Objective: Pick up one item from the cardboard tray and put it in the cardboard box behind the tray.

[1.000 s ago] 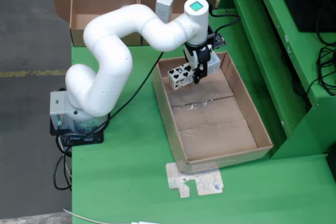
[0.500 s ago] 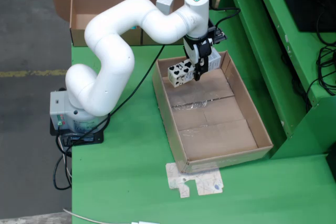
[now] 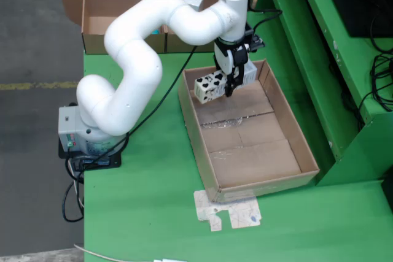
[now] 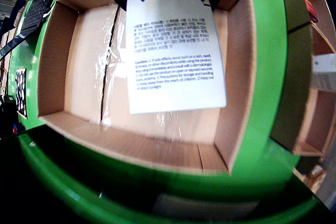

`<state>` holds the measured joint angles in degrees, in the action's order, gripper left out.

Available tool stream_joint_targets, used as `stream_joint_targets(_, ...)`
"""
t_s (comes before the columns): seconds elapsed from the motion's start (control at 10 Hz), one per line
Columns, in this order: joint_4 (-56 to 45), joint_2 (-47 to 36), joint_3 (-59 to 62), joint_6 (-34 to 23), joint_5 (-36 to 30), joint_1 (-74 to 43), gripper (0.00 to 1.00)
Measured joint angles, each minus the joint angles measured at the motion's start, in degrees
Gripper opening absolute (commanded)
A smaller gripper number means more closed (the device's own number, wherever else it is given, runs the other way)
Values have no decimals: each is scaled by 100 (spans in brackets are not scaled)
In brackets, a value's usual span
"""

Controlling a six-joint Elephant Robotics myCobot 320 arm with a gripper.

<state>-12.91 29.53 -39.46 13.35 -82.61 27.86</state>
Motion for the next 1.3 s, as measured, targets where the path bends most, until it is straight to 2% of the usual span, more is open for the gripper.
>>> stream_joint_targets(0.2,-563,580,528,-131,123,61,0)
stream_joint_targets(0.5,-1134,720,1319,-325,228,167,0)
stream_joint_targets(0.7,-932,720,1881,-430,325,298,0)
stream_joint_targets(1.1,114,1256,2980,-1010,1160,1274,0)
stream_joint_targets(1.2,369,1432,3270,-1212,1406,1520,0)
stream_joint_targets(1.3,914,1845,3744,-1677,1942,1960,0)
